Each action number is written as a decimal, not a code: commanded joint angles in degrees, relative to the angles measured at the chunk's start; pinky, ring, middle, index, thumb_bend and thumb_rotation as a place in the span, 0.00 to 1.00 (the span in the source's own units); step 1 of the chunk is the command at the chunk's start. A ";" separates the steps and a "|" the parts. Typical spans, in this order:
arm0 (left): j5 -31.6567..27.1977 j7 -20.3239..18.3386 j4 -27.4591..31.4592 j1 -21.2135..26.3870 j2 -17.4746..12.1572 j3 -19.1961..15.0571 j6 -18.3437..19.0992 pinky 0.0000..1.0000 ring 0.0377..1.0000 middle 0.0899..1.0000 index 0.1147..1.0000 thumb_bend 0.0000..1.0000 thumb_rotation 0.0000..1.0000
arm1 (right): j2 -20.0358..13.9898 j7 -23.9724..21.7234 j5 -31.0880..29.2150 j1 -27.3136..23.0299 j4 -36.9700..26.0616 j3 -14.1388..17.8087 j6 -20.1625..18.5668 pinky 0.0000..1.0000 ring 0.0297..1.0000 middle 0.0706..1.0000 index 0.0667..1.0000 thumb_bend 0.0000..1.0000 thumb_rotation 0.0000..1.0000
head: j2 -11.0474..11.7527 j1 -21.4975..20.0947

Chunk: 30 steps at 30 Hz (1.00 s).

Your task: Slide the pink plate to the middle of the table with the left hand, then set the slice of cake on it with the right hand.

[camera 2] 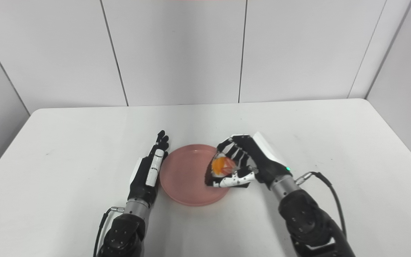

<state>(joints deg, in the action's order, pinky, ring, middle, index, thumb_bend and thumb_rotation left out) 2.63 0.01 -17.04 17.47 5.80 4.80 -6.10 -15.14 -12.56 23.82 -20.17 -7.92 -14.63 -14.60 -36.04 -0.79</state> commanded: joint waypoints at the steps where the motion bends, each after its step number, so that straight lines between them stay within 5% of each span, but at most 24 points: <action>1: 0.42 0.31 -0.17 1.29 0.70 0.41 -1.61 1.00 1.00 1.00 1.00 0.61 1.00 | 0.52 1.85 1.02 -3.41 1.04 -0.31 5.00 0.26 0.32 0.38 0.50 0.51 0.00 | 0.04 0.01; 13: 1.47 0.62 0.83 0.84 1.09 0.69 -0.63 1.00 1.00 1.00 1.00 0.62 1.00 | 4.58 4.85 4.89 -8.19 12.50 -3.74 10.81 0.23 0.29 0.44 0.45 0.52 0.00 | -0.13 0.08; 24: 1.72 0.44 1.02 0.73 1.13 0.75 -0.23 1.00 1.00 1.00 1.00 0.64 1.00 | 5.65 6.52 8.56 -9.78 17.03 -5.68 11.66 0.21 0.28 0.44 0.45 0.52 0.00 | -0.48 -0.39; 30: 1.62 0.42 1.48 0.67 1.20 0.65 -0.40 1.00 1.00 1.00 1.00 0.60 1.00 | 4.34 4.25 9.64 -10.20 17.47 -7.06 11.05 0.45 0.53 0.45 0.46 0.52 0.00 | -0.76 -0.40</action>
<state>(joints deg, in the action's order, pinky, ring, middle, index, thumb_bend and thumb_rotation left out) 3.86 0.02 -16.65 17.18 6.54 5.08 -5.47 -10.21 -8.03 32.93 -27.67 10.18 -21.35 -6.00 -36.82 -1.23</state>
